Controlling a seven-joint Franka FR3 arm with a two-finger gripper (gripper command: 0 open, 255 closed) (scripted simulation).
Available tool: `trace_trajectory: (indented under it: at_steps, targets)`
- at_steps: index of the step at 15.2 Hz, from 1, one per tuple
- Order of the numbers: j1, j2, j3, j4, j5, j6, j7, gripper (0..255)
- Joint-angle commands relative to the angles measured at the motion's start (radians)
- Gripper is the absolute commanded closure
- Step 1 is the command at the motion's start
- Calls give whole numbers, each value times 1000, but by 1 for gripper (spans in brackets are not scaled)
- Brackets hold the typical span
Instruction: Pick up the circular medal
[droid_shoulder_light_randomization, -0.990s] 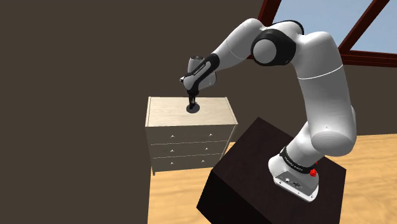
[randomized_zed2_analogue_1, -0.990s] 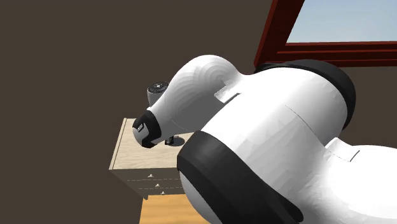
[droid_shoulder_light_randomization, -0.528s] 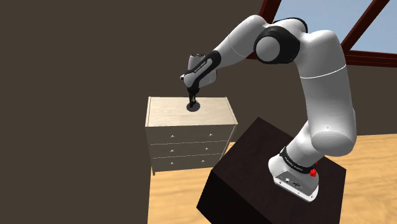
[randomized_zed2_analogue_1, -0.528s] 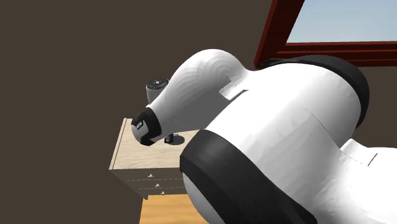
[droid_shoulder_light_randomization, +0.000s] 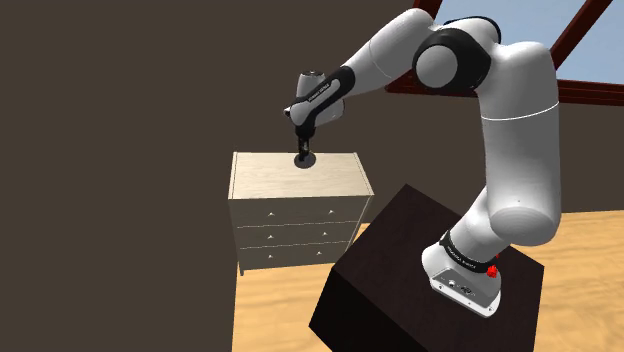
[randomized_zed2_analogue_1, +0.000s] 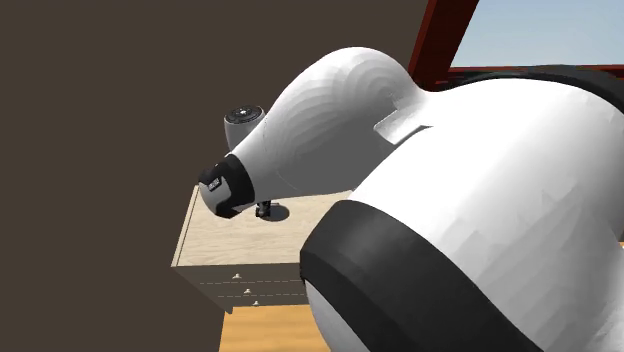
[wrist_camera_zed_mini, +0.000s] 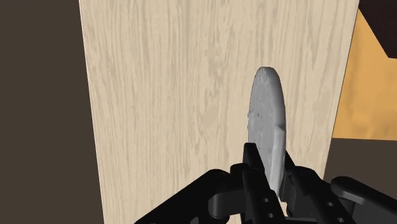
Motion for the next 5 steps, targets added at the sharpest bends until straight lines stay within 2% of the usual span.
trace_trajectory:
  at_steps: [1, 5]
  targets:
    - [4, -21, -3, -5, -4, -15, 4, 255]
    - [6, -43, -7, -9, -9, -34, 7, 255]
